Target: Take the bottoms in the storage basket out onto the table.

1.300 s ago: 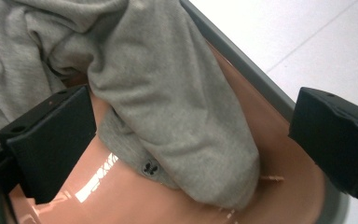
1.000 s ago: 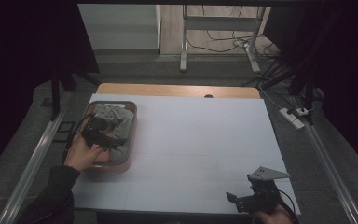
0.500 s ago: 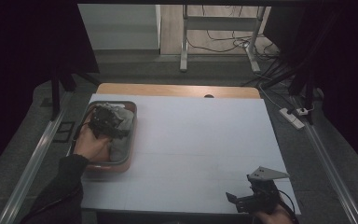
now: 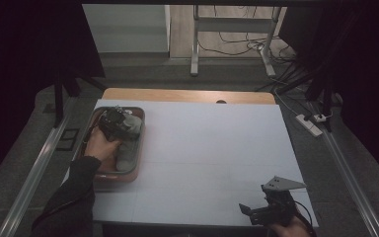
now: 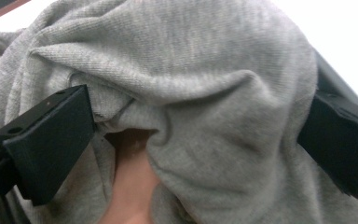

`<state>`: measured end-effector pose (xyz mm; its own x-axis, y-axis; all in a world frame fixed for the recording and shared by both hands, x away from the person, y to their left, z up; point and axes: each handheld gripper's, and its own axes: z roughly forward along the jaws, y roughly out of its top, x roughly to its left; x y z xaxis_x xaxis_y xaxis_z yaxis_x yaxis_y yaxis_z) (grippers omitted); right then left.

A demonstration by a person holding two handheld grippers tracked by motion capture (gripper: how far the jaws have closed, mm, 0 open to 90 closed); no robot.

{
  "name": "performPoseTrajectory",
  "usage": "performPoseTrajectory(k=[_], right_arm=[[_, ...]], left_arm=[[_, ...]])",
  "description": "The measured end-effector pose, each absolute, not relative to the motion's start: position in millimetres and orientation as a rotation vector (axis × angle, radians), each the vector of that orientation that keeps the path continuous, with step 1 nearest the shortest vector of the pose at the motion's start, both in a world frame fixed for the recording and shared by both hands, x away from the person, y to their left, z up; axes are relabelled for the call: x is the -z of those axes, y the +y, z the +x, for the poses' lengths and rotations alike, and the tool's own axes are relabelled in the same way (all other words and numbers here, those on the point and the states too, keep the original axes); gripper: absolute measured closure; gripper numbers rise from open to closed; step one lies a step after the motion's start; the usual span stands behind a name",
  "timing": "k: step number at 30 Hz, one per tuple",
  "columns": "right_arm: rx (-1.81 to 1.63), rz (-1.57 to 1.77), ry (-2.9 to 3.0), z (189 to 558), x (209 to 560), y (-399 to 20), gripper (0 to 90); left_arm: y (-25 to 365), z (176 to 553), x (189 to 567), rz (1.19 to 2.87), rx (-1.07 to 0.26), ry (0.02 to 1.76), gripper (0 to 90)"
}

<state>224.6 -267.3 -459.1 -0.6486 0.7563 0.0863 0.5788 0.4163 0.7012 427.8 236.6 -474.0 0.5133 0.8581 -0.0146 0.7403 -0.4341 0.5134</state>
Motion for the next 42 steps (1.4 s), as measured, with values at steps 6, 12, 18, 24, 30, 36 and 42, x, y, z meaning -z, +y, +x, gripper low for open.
performPoseTrajectory(k=[6, 12, 18, 24, 30, 36, 42], right_arm=[[-1.055, 1.170, 2.430, 224.4, 459.1, -267.1, 0.0], [-1.054, 1.170, 2.430, 224.4, 459.1, -267.1, 0.0], [-1.053, 1.169, 2.431, 224.5, 459.3, -267.1, 0.0], [-1.050, 1.161, 2.432, 224.5, 459.4, -266.7, 0.0], [-1.048, 1.160, 2.433, 224.7, 459.3, -266.2, 0.0], [-1.047, 1.150, 2.437, 223.9, 459.2, -266.0, 0.0], [-1.050, 1.147, 2.436, 223.8, 459.1, -266.0, 0.0]], left_arm=[[235.8, 435.2, 479.5, 2.322, -0.343, 1.325, 0.0], [233.1, 442.1, 489.1, 2.365, -0.337, 1.336, 0.0], [230.3, 447.9, 495.6, 2.403, -0.313, 1.365, 1.1], [230.2, 450.6, 499.3, 2.390, -0.235, 1.418, 7.5], [233.0, 446.4, 500.7, 2.342, -0.157, 1.465, 24.1], [234.2, 443.4, 500.1, 2.351, -0.110, 1.445, 51.7], [228.3, 439.0, 496.4, 2.403, -0.162, 1.421, 63.5]])
